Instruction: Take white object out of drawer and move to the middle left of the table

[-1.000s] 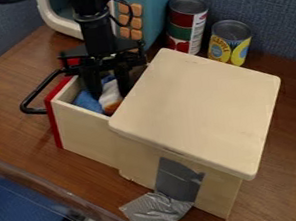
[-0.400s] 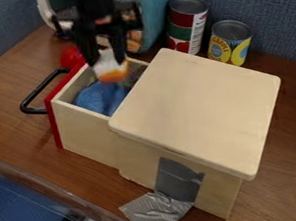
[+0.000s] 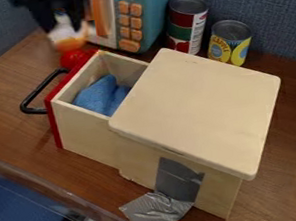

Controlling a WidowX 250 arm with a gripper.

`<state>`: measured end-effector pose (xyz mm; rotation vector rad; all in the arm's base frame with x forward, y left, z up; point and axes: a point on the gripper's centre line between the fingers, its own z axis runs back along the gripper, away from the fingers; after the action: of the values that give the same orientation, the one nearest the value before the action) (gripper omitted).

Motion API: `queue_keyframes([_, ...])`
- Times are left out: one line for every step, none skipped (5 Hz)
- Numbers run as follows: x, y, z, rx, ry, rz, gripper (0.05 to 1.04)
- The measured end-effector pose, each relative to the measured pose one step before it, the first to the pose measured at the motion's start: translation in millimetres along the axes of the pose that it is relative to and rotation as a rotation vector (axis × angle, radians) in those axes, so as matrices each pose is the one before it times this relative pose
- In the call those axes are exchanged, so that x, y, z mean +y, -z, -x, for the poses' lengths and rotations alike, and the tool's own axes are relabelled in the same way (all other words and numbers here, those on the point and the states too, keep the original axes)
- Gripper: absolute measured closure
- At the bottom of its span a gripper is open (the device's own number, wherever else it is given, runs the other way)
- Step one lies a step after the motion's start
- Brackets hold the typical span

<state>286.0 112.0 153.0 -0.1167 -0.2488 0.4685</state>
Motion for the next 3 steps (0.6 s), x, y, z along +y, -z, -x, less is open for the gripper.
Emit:
queue_keyframes([26.48, 7.85, -11.15, 0.0088, -0.0229, -0.0428, 0.618])
queue_keyframes([19.41, 14.54, -15.21, 0.0053, -0.0064, -0.0547, 0.618])
queue_keyframes([11.02, 9.3, -14.36, 0.0073, -0.0106, -0.0485, 0.618])
